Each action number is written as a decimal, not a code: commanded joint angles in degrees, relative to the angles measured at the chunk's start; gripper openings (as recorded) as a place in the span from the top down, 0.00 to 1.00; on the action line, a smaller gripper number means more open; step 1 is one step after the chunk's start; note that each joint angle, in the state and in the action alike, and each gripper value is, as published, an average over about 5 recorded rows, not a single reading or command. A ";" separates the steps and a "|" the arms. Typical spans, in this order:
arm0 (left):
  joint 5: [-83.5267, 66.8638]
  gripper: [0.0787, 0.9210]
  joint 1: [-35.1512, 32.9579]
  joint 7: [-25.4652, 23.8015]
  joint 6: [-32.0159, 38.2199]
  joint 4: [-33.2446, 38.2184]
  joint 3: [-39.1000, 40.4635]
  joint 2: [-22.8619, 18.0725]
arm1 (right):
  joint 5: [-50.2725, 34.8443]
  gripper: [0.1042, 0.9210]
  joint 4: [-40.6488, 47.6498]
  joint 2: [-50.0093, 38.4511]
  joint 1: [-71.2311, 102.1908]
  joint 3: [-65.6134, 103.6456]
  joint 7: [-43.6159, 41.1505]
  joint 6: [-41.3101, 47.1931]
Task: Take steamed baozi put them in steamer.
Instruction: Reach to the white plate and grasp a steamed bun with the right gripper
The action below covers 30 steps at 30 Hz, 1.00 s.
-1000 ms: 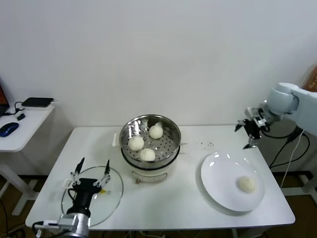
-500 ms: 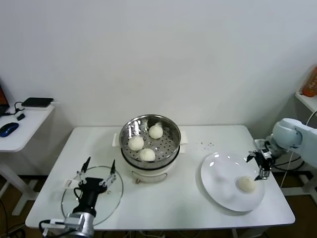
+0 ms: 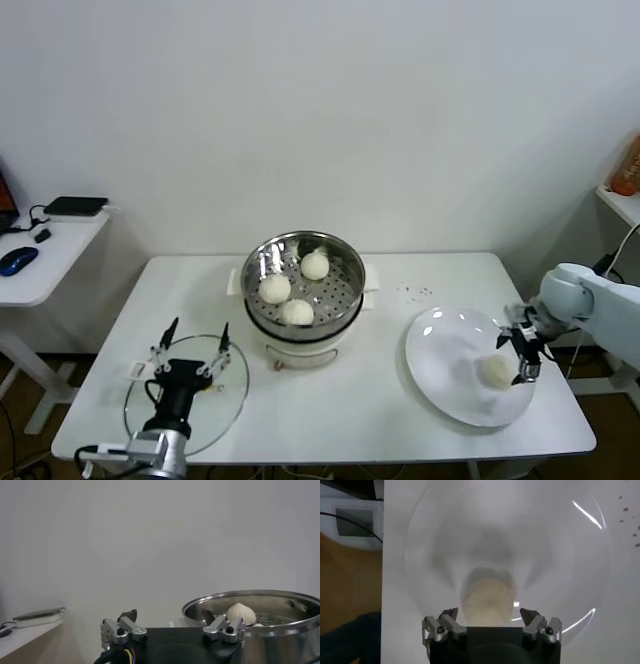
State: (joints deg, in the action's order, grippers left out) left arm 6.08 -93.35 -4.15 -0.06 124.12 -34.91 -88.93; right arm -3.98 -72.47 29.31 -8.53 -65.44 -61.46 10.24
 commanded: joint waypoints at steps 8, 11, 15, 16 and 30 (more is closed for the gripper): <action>0.12 0.12 0.17 0.00 -0.09 -0.30 -0.31 0.06 | 1.62 0.12 4.03 3.32 4.66 3.70 0.21 -0.47; 0.09 0.12 0.15 0.00 -0.07 -0.29 -0.44 0.04 | 1.57 0.12 3.96 3.29 4.73 3.71 0.08 -0.49; 0.07 0.12 0.19 0.01 -0.06 -0.34 -0.52 -0.02 | 1.58 0.12 3.90 3.09 4.89 3.75 -0.22 -0.51; 0.08 0.12 0.21 0.02 -0.07 -0.36 -0.52 -0.03 | 1.60 0.12 3.94 3.05 4.91 3.79 -0.28 -0.53; 0.16 0.12 0.51 0.04 -0.22 -0.40 -0.47 -0.03 | 1.37 0.34 4.40 3.53 4.96 4.61 -0.41 -0.65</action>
State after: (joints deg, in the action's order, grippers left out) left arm 6.23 -92.84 -4.12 -0.26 123.71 -35.31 -88.95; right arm -2.54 -68.28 32.64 -3.85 -61.18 -61.84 9.66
